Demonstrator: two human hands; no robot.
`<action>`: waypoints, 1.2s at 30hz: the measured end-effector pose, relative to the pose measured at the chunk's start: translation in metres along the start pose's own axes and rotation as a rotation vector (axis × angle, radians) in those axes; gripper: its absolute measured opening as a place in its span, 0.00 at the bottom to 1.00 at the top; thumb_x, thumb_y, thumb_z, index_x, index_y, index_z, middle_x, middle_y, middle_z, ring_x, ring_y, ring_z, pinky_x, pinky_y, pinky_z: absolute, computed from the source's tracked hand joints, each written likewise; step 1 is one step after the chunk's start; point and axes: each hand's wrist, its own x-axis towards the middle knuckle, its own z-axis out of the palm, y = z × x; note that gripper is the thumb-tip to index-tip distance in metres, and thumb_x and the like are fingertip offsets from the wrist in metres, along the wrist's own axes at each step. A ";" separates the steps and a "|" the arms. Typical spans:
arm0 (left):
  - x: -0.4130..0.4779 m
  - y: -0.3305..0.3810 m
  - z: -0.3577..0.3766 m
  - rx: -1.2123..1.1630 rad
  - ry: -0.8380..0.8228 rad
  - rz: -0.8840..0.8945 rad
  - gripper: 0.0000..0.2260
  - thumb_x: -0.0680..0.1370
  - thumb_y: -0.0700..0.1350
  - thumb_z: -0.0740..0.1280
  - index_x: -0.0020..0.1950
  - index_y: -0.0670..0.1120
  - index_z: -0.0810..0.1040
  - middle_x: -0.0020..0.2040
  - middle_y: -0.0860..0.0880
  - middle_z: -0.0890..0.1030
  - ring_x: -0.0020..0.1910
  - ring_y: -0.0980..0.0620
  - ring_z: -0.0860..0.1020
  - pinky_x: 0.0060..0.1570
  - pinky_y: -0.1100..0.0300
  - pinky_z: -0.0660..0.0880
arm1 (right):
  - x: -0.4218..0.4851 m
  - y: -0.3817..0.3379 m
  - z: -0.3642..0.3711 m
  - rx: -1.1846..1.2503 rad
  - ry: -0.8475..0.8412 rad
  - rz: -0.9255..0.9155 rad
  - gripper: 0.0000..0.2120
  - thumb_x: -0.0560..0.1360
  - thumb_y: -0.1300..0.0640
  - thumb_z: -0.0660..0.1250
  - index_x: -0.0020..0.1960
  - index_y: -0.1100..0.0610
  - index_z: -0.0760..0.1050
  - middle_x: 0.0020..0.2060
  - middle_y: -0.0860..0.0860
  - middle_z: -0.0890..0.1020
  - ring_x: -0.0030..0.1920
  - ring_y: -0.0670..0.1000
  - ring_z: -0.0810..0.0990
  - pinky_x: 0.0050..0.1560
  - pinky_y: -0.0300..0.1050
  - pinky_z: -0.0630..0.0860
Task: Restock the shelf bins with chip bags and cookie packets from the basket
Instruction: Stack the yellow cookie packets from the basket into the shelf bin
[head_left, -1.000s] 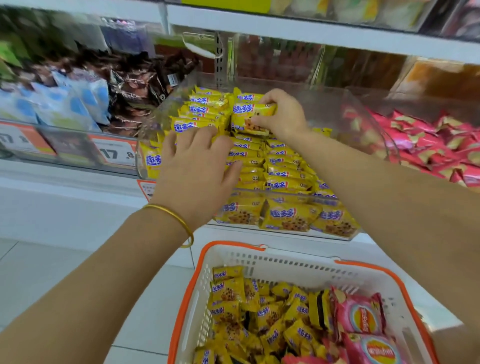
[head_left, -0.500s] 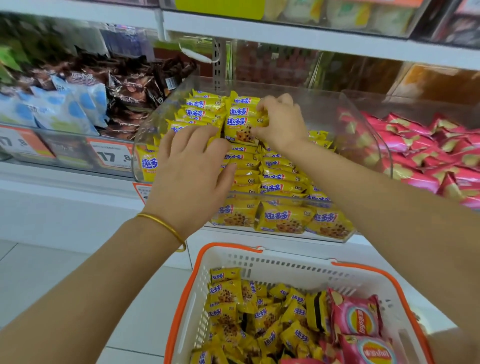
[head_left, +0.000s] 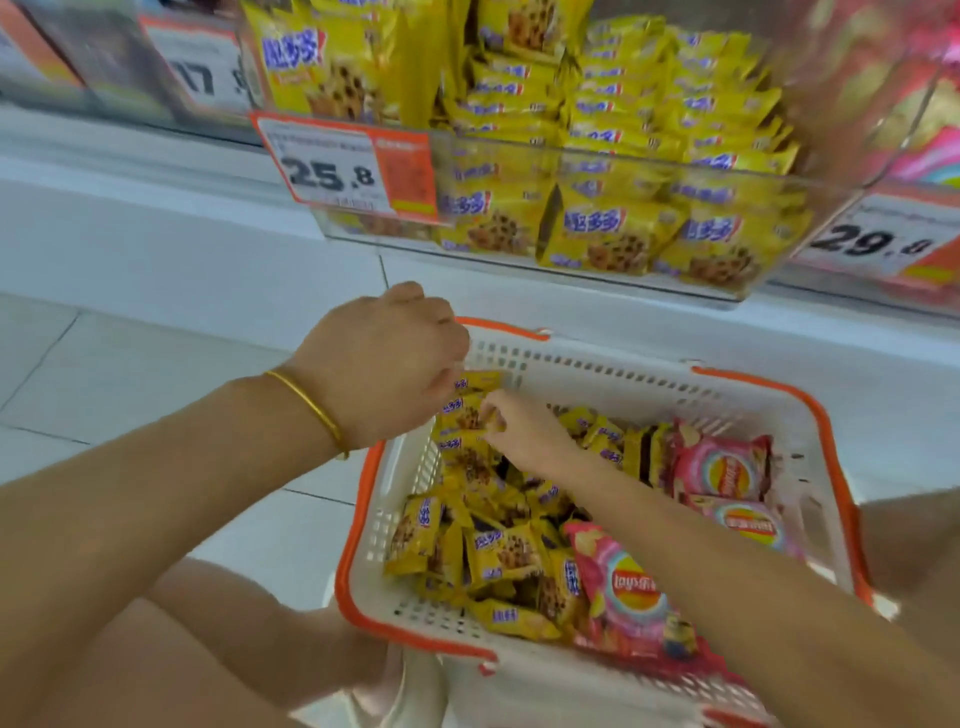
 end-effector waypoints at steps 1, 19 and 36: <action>0.000 -0.001 0.002 0.037 -0.041 -0.021 0.22 0.76 0.53 0.48 0.51 0.46 0.79 0.50 0.47 0.79 0.52 0.46 0.74 0.42 0.48 0.77 | 0.013 0.010 0.021 -0.052 -0.033 0.010 0.13 0.77 0.61 0.63 0.61 0.59 0.70 0.57 0.57 0.74 0.51 0.53 0.74 0.47 0.46 0.71; 0.035 -0.007 0.007 -0.143 -0.454 -0.100 0.23 0.78 0.53 0.63 0.71 0.50 0.62 0.66 0.49 0.69 0.61 0.49 0.70 0.58 0.56 0.70 | -0.029 -0.002 -0.054 0.255 -0.048 -0.025 0.09 0.76 0.52 0.67 0.54 0.53 0.72 0.48 0.44 0.74 0.49 0.48 0.74 0.43 0.34 0.71; 0.068 -0.031 -0.111 -0.412 0.812 -0.252 0.13 0.74 0.48 0.63 0.55 0.43 0.76 0.49 0.46 0.78 0.52 0.46 0.76 0.53 0.56 0.69 | -0.020 -0.100 -0.284 0.298 0.729 -0.229 0.16 0.70 0.57 0.75 0.54 0.56 0.74 0.53 0.53 0.76 0.43 0.52 0.80 0.32 0.52 0.81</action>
